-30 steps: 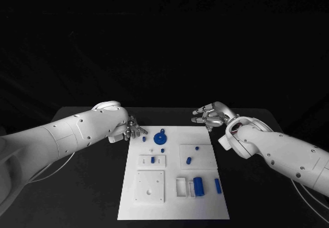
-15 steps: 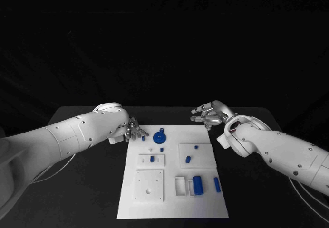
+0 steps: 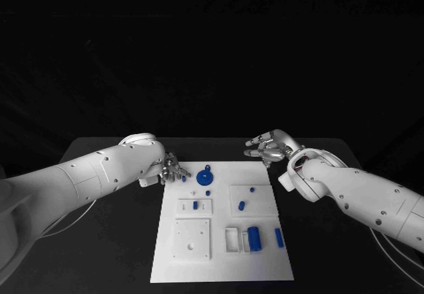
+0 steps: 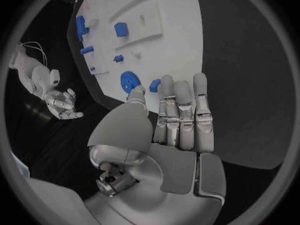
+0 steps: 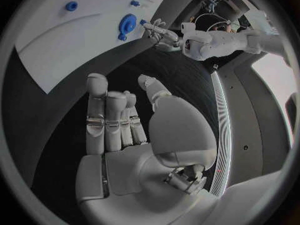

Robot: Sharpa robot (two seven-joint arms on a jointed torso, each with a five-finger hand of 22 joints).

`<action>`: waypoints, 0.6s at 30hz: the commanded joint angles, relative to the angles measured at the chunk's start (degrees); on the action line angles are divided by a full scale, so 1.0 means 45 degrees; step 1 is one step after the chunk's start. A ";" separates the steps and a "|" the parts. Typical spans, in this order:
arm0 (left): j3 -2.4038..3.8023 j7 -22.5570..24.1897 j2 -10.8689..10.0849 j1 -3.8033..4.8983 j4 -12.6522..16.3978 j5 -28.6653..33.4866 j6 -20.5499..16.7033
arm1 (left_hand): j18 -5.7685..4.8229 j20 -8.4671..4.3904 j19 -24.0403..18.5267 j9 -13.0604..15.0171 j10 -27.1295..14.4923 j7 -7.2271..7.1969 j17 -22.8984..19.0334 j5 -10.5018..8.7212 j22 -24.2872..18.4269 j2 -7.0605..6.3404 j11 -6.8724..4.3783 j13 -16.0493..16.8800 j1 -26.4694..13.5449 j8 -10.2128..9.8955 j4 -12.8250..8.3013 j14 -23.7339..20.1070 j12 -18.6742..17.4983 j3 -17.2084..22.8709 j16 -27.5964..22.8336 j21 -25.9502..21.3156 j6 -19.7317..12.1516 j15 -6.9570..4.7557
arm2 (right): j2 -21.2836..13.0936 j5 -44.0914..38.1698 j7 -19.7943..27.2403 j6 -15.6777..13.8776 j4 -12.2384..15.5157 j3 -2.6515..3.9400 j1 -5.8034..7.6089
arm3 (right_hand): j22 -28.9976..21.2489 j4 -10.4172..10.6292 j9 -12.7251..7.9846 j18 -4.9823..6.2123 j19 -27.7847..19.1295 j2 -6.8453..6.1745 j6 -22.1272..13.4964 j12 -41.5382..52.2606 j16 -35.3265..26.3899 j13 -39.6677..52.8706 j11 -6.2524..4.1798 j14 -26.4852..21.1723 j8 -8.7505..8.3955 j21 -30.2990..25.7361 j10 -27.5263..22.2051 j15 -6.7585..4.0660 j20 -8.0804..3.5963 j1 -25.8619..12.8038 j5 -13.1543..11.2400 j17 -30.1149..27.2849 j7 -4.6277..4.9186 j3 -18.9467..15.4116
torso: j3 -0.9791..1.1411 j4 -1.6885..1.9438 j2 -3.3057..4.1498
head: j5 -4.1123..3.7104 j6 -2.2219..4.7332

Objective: Assemble the parts on the task board

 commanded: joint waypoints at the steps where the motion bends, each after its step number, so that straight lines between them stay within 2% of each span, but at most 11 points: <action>1: -0.0009 0.0148 0.0058 -0.0036 -0.0049 0.0109 0.0231 | -0.0188 -0.0023 -0.0084 -0.0037 -0.0084 0.0047 -0.0031 -0.0025 0.0259 0.0047 -0.0040 -0.0019 0.0013 -0.0094 0.0015 -0.0084 0.0063 0.0033 0.0048 0.0084 -0.0024 0.0019 | 0.0019 0.0027 0.0114 0.0023 0.0006 0.0007 -0.0007 | 0.0610 0.0032 -0.0017 0.0165 0.0389 -0.0051 -0.0095 -0.0044 -0.0084 -0.0015 0.0017 -0.0097 -0.0049 -0.0070 -0.0113 0.0000 0.0015 -0.0126 0.0048 -0.0020 0.0028 0.0055 | -0.0003 0.0001 0.0006 | 0.0015 -0.0007; 6: -0.0019 0.0147 0.0092 -0.0103 -0.0134 0.0227 0.0254 | -0.0188 -0.0023 -0.0094 -0.0055 -0.0106 0.0036 -0.0051 0.0299 0.0257 0.0220 -0.0045 -0.0032 0.0156 -0.0138 -0.0074 -0.0101 0.0054 0.0140 0.0046 0.0079 -0.0040 0.0018 | 0.0031 0.0027 0.0115 0.0025 0.0010 0.0007 -0.0007 | 0.0610 0.0032 -0.0017 0.0165 0.0389 -0.0051 -0.0095 -0.0044 -0.0084 -0.0015 0.0017 -0.0097 -0.0049 -0.0070 -0.0113 0.0000 0.0015 -0.0126 0.0048 -0.0020 0.0028 0.0055 | -0.0002 -0.0016 0.0014 | 0.0017 -0.0007; 18: -0.0021 0.0103 0.0159 -0.0197 -0.0333 0.0326 0.0062 | -0.0188 -0.0019 -0.0095 -0.0133 -0.0122 0.0044 -0.0085 0.0382 0.0257 0.0410 -0.0041 -0.0047 0.0220 -0.0239 -0.0172 -0.0104 0.0050 0.0212 0.0049 0.0069 -0.0042 0.0023 | 0.0053 -0.0211 0.0125 -0.0006 0.0006 0.0007 -0.0007 | 0.0610 0.0032 -0.0017 0.0165 0.0389 -0.0051 -0.0095 -0.0044 -0.0084 -0.0015 0.0017 -0.0097 -0.0049 -0.0070 -0.0113 0.0000 0.0015 -0.0126 0.0048 -0.0020 0.0028 0.0055 | 0.0008 -0.0011 0.0002 | -0.0019 -0.0041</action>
